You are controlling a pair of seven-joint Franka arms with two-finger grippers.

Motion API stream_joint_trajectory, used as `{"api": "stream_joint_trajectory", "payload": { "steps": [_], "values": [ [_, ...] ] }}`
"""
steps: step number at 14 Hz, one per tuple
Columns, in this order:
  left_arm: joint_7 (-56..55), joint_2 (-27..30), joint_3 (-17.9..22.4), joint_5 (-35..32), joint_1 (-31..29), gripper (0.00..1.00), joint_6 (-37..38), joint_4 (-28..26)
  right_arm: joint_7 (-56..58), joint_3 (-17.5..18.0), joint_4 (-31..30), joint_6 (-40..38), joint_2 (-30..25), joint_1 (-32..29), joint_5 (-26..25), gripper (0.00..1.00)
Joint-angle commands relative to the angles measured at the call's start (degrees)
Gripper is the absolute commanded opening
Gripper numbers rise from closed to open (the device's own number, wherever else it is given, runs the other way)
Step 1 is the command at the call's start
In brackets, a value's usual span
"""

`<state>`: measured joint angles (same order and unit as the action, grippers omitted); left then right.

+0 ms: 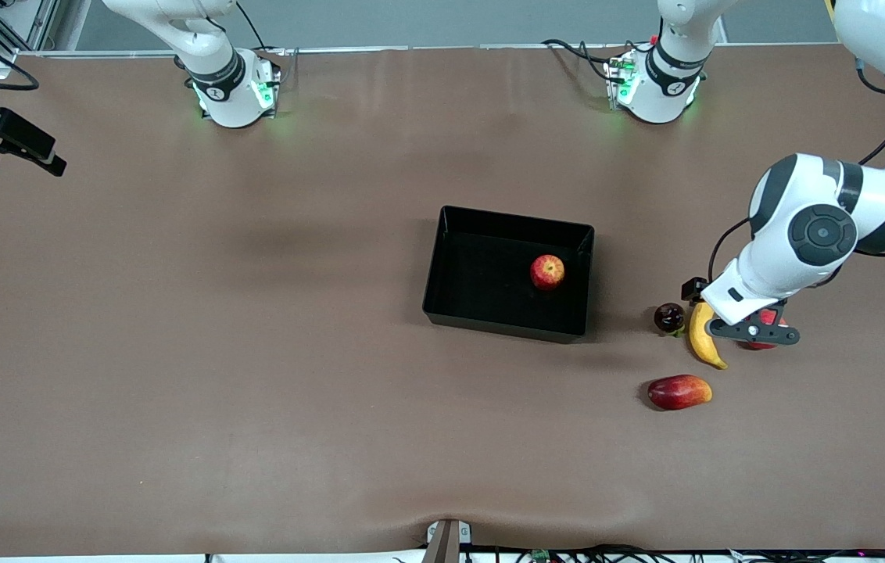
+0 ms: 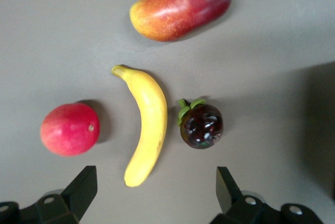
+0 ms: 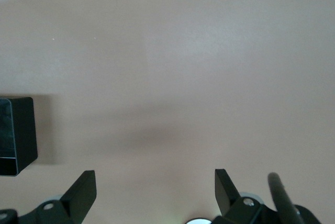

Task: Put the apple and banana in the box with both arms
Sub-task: 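Move the left gripper down to the yellow banana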

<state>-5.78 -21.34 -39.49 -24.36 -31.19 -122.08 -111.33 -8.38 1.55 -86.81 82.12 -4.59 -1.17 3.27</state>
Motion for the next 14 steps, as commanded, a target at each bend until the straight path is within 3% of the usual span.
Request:
{"api": "stream_joint_trajectory", "payload": {
  "steps": [1, 6, 9, 10, 11, 14],
  "values": [
    [12.6, -2.2, -0.8, 0.0, -5.6, 1.0, -6.0, -3.0, -0.3, -0.5, 1.2, 0.0, 0.1, 1.6, -1.9, 1.0],
    [16.6, -4.2, -0.7, 0.0, -8.0, 1.0, -11.1, -6.9, 0.0, -0.8, 1.1, -0.4, 0.0, 0.6, -1.6, 1.0],
    [16.5, -4.8, -0.6, -3.3, -8.1, 1.0, -15.7, -9.7, 2.8, -0.8, 1.3, -0.3, 0.0, 0.0, -1.9, 1.0],
    [16.2, -5.2, -0.6, -4.2, -8.1, 0.88, -15.9, -9.9, 6.1, -0.8, 1.4, -0.1, 0.0, 0.1, -2.1, 1.0],
    [16.1, -6.1, -0.5, -4.2, -8.2, 0.84, -16.0, -9.9, 7.0, -0.9, 1.3, 0.1, 0.0, -0.1, -2.1, 1.0],
    [15.8, -7.9, -0.5, -6.9, -8.9, 0.83, -18.2, -10.4, 11.1, -4.7, 0.9, 0.0, 0.8, 0.0, -1.3, 1.0]
  ]
}}
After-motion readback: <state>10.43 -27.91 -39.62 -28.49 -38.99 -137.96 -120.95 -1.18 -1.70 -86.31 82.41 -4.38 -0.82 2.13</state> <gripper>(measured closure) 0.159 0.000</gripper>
